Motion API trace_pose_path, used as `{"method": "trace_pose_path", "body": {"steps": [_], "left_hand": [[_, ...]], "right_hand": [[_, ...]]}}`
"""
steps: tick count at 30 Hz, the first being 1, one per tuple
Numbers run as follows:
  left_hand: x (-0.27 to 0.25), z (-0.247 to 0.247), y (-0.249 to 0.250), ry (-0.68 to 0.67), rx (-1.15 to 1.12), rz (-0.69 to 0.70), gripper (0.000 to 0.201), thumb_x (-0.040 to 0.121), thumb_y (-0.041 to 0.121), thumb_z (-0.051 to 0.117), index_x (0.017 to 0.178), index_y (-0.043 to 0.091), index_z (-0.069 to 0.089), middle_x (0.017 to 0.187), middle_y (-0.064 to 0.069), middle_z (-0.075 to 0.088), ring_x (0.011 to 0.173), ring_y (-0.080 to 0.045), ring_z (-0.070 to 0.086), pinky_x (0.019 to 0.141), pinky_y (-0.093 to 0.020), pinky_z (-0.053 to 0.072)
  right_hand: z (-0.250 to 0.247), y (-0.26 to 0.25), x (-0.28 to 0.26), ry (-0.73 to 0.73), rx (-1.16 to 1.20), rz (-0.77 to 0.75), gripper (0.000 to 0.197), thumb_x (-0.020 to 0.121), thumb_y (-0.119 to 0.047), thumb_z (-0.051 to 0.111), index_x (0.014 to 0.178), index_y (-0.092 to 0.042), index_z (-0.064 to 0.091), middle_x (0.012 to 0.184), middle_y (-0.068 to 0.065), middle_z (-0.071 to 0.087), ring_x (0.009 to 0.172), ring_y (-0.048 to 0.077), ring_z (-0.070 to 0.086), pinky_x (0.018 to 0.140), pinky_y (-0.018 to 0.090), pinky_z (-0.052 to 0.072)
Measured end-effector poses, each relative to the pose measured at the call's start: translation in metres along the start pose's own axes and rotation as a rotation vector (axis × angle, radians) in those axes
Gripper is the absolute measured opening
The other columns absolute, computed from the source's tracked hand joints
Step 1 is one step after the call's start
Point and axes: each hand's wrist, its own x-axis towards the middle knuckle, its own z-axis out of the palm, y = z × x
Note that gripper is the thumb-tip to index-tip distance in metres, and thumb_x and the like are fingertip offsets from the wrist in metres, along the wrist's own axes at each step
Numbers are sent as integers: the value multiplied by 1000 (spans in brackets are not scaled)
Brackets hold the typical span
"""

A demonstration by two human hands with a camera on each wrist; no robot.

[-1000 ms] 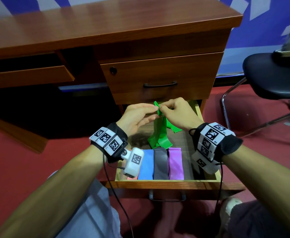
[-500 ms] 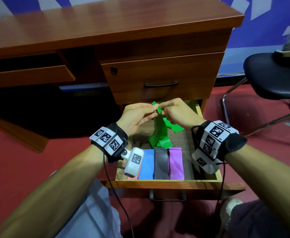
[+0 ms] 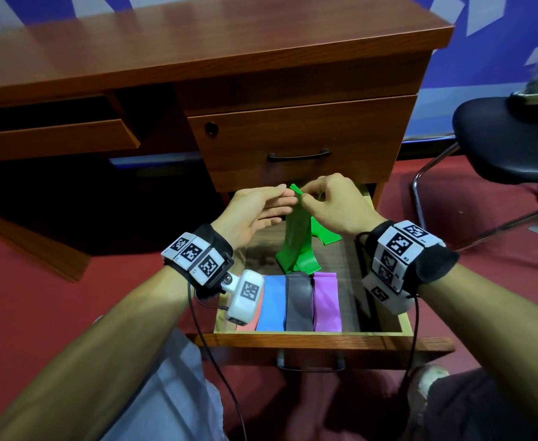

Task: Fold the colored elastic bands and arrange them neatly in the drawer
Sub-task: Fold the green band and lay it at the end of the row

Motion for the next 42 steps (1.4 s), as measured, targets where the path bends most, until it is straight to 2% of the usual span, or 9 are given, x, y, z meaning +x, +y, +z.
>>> {"method": "trace_pose_path", "body": {"steps": [5, 11, 14, 16, 22, 27, 31, 36, 42], "left_hand": [[2, 5, -2, 60, 209, 257, 15, 89, 15, 76, 104, 13, 75, 95, -3, 75, 74, -8, 64, 55, -18, 44], [7, 13, -7, 2, 337, 398, 47, 75, 18, 89, 115, 16, 64, 111, -5, 69, 66, -15, 58, 73, -33, 51], [10, 15, -13, -31, 372, 392, 61, 63, 43, 87, 114, 16, 67, 103, -24, 71, 62, -17, 48, 67, -32, 38], [12, 17, -16, -26, 395, 403, 59, 59, 49, 84, 106, 17, 68, 84, -19, 68, 62, -17, 44, 64, -31, 33], [12, 16, -16, -32, 437, 425, 57, 63, 44, 88, 112, 20, 70, 75, -4, 65, 60, -17, 47, 59, -31, 35], [11, 14, -16, -20, 475, 445, 41, 76, 24, 89, 113, 14, 74, 104, 0, 78, 96, -15, 73, 90, -46, 59], [5, 16, -9, -3, 363, 503, 50, 68, 39, 88, 111, 19, 72, 93, -15, 75, 62, -17, 49, 60, -31, 39], [-5, 15, 5, 69, 253, 692, 38, 86, 25, 81, 121, 16, 69, 113, -1, 72, 69, -17, 48, 64, -32, 42], [-2, 18, 5, 102, 314, 761, 13, 93, 20, 72, 105, 16, 75, 98, -2, 75, 73, -30, 56, 68, -32, 43]], "right_hand": [[-7, 6, 3, 123, -176, -64, 32, 94, -32, 49, 112, -17, 71, 100, 2, 51, 88, 23, 59, 78, 40, 52], [-13, 2, 8, 271, -91, -179, 25, 101, -24, 45, 114, -12, 63, 111, 4, 53, 92, 18, 57, 82, 41, 50], [-14, 3, 8, 297, -51, -224, 24, 103, -21, 43, 116, -12, 61, 104, 2, 59, 91, 15, 57, 82, 39, 49], [-15, 3, 7, 314, -33, -244, 24, 104, -20, 43, 117, -13, 61, 106, 0, 61, 95, 15, 58, 83, 35, 49], [-17, -2, 5, 308, 38, -251, 26, 104, -21, 45, 126, -19, 57, 118, -4, 66, 107, 12, 63, 90, 32, 52], [-18, -5, 3, 266, 105, -234, 25, 104, -25, 47, 128, -20, 48, 106, -6, 68, 91, 13, 66, 76, 41, 55], [-21, -3, 6, 267, 113, -260, 14, 103, -23, 50, 116, -17, 52, 98, -8, 67, 85, 11, 64, 73, 41, 54], [-22, 2, 8, 280, 77, -285, 7, 99, -17, 56, 105, -15, 59, 92, -7, 63, 80, 8, 58, 71, 33, 51], [-19, 6, 10, 257, 31, -227, 9, 94, -14, 63, 100, -17, 68, 97, -4, 63, 87, 10, 57, 77, 24, 46]]}}
